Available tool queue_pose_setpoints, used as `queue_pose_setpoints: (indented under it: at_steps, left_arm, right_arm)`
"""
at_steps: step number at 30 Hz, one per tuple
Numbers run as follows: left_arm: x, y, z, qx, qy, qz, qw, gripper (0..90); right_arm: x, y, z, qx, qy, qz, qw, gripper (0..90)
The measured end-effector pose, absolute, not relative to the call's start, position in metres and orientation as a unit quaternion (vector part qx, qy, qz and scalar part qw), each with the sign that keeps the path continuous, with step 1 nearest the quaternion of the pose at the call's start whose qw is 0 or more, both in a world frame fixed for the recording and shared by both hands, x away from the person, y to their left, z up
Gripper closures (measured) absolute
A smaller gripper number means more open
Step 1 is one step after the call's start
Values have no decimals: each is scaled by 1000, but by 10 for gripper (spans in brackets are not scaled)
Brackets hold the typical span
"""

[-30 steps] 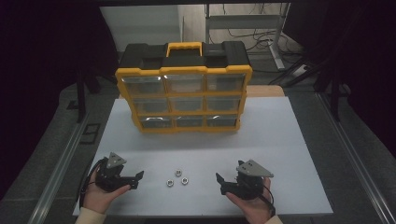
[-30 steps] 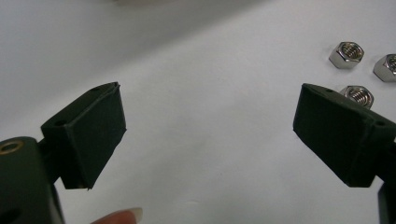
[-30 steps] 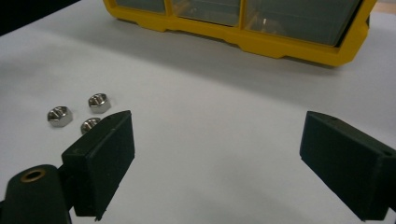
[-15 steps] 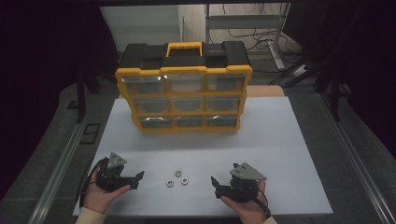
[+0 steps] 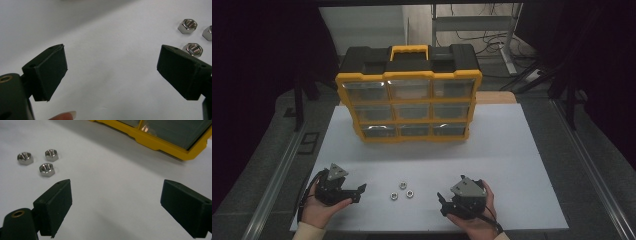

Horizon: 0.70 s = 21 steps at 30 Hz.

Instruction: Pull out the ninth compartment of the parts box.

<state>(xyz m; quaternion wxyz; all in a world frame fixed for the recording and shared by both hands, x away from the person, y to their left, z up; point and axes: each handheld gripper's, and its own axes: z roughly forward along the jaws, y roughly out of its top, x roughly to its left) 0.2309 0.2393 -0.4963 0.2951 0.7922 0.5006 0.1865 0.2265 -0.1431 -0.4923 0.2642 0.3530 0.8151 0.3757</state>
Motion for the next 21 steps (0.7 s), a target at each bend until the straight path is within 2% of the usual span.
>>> queue_pose_setpoints:
  at_steps: [21]
  left_arm:
    - [231, 240, -497, 793, 501, 188, 292, 99]
  right_arm:
    - [219, -137, -492, 285, 832, 323, 348, 110]
